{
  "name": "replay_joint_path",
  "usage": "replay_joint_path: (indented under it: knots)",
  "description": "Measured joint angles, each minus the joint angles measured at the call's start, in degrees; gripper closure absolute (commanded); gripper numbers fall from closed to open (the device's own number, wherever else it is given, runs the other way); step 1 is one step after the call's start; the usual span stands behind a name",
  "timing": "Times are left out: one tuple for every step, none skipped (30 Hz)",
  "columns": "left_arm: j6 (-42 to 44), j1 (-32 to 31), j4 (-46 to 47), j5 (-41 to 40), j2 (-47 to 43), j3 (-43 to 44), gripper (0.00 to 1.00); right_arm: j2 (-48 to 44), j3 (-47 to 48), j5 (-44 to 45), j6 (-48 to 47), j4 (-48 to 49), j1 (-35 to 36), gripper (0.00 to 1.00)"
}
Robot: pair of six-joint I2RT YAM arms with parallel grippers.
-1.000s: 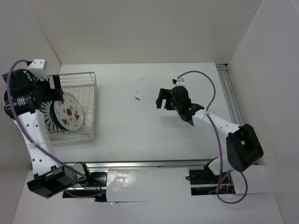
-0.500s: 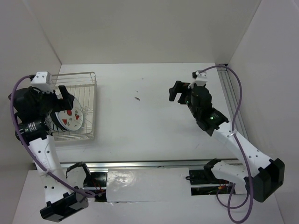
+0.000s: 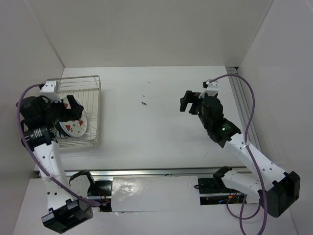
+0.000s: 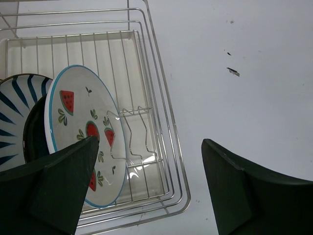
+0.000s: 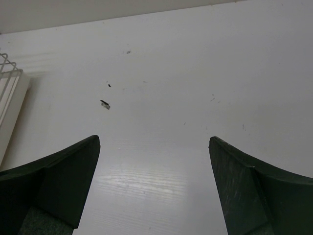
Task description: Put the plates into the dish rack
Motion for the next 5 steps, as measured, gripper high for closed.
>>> replay_joint_path:
  knots:
    - [0.3, 0.0, 0.0, 0.0, -0.1, -0.3, 0.01, -0.2, 0.0, 0.0, 0.0, 0.0, 0.0, 0.01]
    - [0.5, 0.0, 0.1, 0.1, -0.2, -0.6, 0.01, -0.5, -0.1, 0.1, 0.0, 0.0, 0.0, 0.01]
    - [0.7, 0.0, 0.1, 0.1, -0.2, -1.0, 0.01, -0.9, -0.2, 0.2, 0.0, 0.0, 0.0, 0.01]
    - [0.8, 0.0, 0.1, 0.1, -0.1, -1.3, 0.01, -1.2, -0.2, 0.3, 0.0, 0.0, 0.0, 0.01]
    - [1.2, 0.0, 0.1, 0.1, -0.1, -1.6, 0.01, -1.5, -0.2, 0.3, 0.0, 0.0, 0.0, 0.01]
